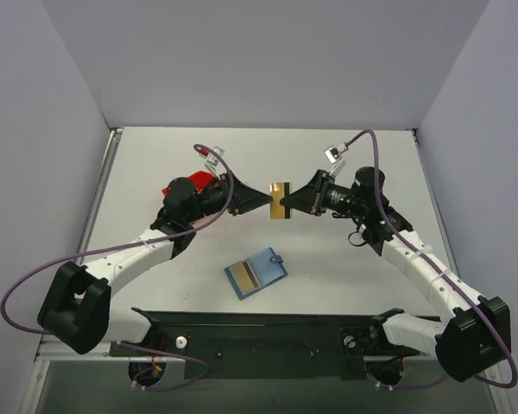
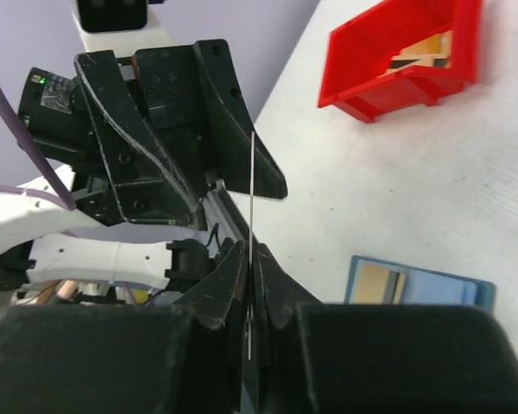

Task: Put the credit cards into the card holder
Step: Insert the credit card into the card holder.

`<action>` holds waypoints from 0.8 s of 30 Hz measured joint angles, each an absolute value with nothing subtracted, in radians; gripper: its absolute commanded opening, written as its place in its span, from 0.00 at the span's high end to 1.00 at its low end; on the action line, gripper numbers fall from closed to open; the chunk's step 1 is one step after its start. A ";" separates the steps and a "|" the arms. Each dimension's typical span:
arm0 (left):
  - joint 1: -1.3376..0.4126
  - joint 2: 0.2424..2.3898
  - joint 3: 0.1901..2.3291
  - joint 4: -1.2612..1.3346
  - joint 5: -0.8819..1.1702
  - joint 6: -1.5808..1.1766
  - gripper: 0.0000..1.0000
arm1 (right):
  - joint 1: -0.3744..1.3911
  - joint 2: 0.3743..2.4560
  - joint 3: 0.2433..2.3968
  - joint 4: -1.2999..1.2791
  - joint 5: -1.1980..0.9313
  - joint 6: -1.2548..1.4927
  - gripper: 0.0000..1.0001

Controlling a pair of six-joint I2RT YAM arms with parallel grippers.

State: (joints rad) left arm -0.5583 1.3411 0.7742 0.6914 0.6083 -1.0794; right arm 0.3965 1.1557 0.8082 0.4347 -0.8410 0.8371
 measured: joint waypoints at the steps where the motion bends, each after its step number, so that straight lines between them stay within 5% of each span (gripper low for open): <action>1: -0.549 1.337 0.775 0.669 0.607 -1.065 0.40 | 0.396 1.150 0.823 0.383 -0.818 0.811 1.00; 9: -0.413 1.199 0.775 0.287 0.488 -0.854 0.39 | 0.378 1.150 0.909 0.004 -0.676 0.606 1.00; 18: -0.553 1.064 0.679 -0.077 0.207 -0.676 0.53 | 0.555 1.343 0.930 -0.223 -0.530 0.430 1.00; 20: -0.576 1.054 0.620 -0.091 0.183 -0.680 0.61 | 0.625 1.391 0.936 -0.237 -0.500 0.413 1.00; 24: -0.626 1.051 0.535 -0.097 0.156 -0.707 0.95 | 0.712 1.473 0.954 -0.242 -0.463 0.398 1.00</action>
State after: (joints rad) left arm -0.6262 1.0512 0.5350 -0.0971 0.1562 -0.7071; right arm 0.7116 1.4734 0.9539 -0.2420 -0.4629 0.3985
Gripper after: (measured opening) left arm 0.251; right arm 0.002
